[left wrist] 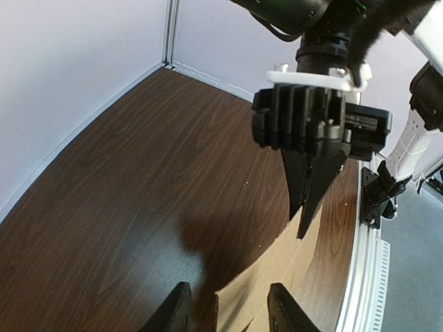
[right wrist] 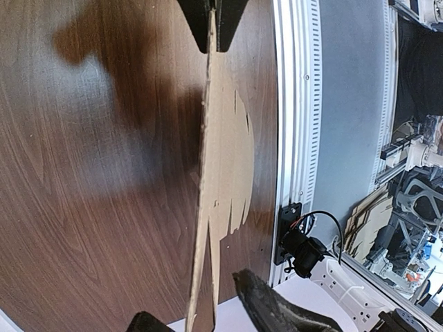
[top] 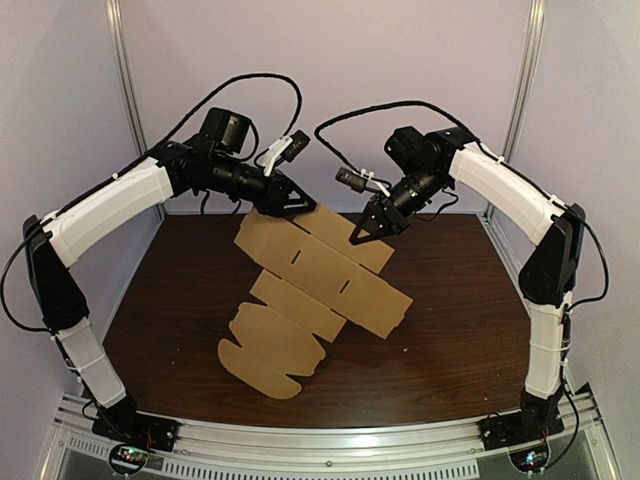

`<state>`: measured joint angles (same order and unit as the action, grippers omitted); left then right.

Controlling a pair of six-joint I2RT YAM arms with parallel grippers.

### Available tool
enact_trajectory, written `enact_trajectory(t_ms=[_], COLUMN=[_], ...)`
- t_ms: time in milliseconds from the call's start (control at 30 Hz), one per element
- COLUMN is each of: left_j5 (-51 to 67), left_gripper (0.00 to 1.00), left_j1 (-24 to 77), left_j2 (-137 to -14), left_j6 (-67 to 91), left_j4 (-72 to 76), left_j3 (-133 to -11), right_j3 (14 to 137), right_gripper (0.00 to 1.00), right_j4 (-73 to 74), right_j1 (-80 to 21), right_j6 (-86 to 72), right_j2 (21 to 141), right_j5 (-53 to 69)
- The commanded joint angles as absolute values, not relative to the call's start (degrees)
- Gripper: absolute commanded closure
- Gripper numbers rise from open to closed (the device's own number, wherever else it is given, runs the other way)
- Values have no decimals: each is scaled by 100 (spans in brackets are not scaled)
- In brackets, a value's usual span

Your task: Fold the paper box

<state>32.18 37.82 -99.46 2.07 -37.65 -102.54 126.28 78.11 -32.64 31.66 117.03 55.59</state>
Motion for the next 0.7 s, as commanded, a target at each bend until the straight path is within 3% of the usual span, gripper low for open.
enact_trajectory(t_ms=[0,200,667], left_j5=[3428,3456,3360], left_gripper=[65,87,86], left_j1=[3839,3941,4430], left_j2=[-10045,-10059,-10225], left_j6=[313,503,1593], left_j4=[-3705,-3712,-3043], left_j3=[-10243,-10274,-10113], right_j3=[12764,12766,12830], right_gripper=[100,100,100], right_j4=[9063,8672,8090], right_j1=[-3270,-3196,-3190], right_j6=[3092,2547,1841], right_j2=[11732,11747,11624], right_j5=[5671,5732,5403])
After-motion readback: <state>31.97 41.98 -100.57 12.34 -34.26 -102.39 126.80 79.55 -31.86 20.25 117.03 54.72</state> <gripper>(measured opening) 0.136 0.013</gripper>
